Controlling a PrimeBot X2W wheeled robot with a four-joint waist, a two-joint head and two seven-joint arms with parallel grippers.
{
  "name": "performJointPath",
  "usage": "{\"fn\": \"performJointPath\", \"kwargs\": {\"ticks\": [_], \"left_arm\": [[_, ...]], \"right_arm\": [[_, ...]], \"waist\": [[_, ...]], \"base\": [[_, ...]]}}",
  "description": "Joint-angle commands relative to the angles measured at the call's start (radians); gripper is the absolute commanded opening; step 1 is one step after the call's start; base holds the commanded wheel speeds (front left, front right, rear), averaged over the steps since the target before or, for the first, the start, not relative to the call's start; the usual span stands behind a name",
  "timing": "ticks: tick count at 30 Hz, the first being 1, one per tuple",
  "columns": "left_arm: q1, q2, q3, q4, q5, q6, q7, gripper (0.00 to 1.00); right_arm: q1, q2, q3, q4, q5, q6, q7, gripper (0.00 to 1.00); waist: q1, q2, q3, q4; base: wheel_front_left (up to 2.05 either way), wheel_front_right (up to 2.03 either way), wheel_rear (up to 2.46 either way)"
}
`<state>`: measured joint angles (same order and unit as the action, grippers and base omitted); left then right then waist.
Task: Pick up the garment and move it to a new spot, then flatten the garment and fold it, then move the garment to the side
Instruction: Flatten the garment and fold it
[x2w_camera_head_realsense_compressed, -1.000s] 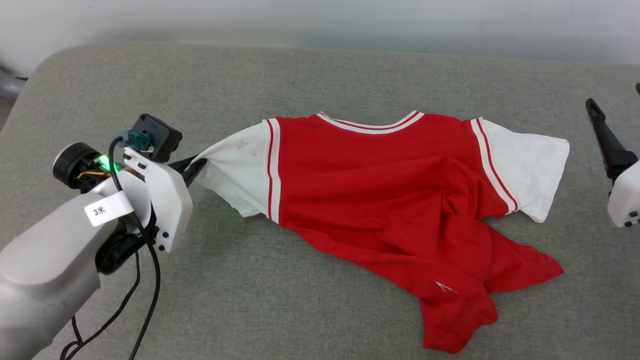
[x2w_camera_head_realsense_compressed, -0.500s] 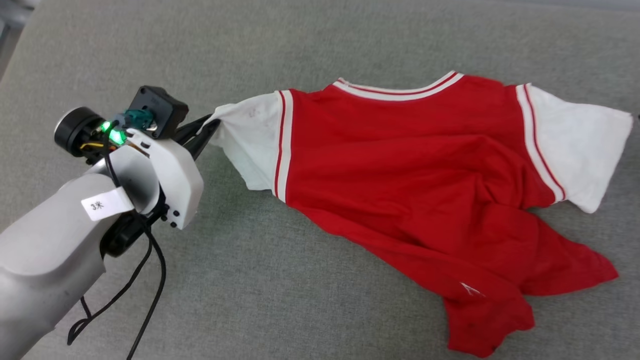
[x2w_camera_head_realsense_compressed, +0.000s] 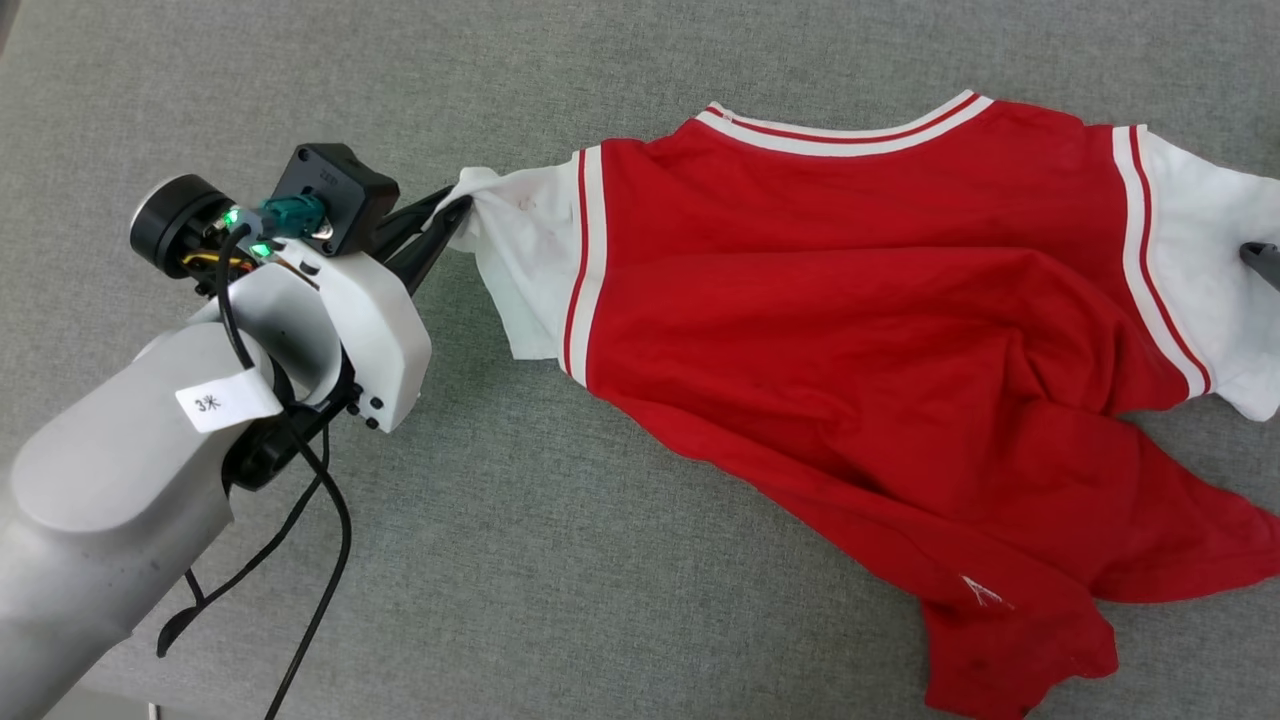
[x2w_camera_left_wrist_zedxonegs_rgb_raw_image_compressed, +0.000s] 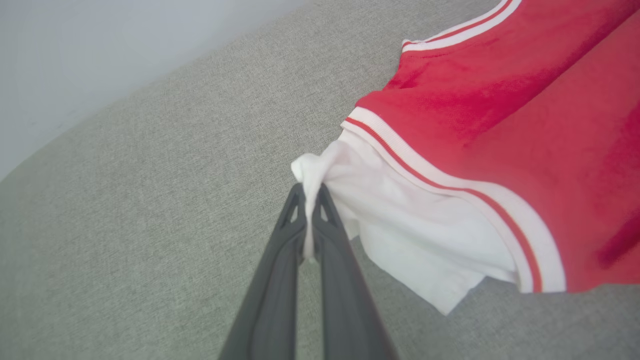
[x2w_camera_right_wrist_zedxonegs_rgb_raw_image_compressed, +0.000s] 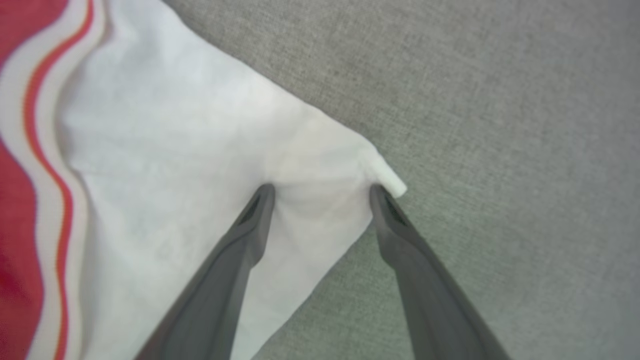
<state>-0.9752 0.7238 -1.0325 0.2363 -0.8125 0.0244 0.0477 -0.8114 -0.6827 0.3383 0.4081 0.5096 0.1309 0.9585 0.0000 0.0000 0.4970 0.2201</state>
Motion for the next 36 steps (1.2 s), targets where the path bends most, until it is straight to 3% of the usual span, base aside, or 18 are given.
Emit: {"fn": "performJointPath", "kwargs": {"ticks": [1, 5, 6, 7, 17, 23, 36], "left_arm": [[-0.016, -0.001, 0.002, 0.003, 0.004, -0.002, -0.007, 0.0], [-0.012, 0.004, 0.001, 0.008, 0.002, -0.004, -0.012, 0.0], [-0.009, 0.006, 0.002, 0.009, 0.0, -0.004, -0.014, 0.0], [-0.006, 0.006, 0.002, 0.01, -0.003, -0.004, -0.016, 0.0], [0.012, 0.014, 0.003, 0.032, -0.008, -0.003, -0.04, 0.0], [-0.005, 0.049, 0.028, -0.017, 0.007, 0.032, -0.069, 0.0], [-0.096, 0.111, 0.108, -0.176, 0.046, 0.106, -0.106, 0.0]], "right_arm": [[0.053, 0.029, 0.04, 0.044, 0.007, 0.0, 0.005, 1.0], [0.07, 0.03, 0.068, 0.081, 0.029, 0.001, -0.004, 1.0], [0.065, 0.027, 0.07, 0.083, 0.032, 0.001, -0.019, 0.33], [0.056, 0.028, 0.066, 0.083, 0.039, 0.001, -0.035, 0.0], [-0.033, 0.025, 0.05, 0.047, 0.063, -0.001, -0.271, 0.0], [-0.006, 0.002, 0.041, -0.016, 0.069, -0.001, -0.453, 0.0], [-0.03, 0.01, -0.095, -0.218, 0.023, -0.001, -0.592, 0.0]], "waist": [[0.0, 0.0, 0.002, 0.001], [0.0, 0.0, 0.001, -0.003], [0.0, 0.0, -0.002, -0.005], [0.0, 0.0, -0.004, -0.008], [0.0, 0.0, -0.112, -0.046], [0.0, 0.0, -0.24, -0.081], [0.0, 0.0, -0.361, -0.112]], "base": [[0.0, 0.0, 0.0], [0.0, 0.0, 0.0], [0.0, 0.0, 0.0], [0.0, 0.0, 0.0], [0.0, 0.0, 0.0], [0.0, 0.0, 0.0], [0.0, 0.0, 0.0]]}}
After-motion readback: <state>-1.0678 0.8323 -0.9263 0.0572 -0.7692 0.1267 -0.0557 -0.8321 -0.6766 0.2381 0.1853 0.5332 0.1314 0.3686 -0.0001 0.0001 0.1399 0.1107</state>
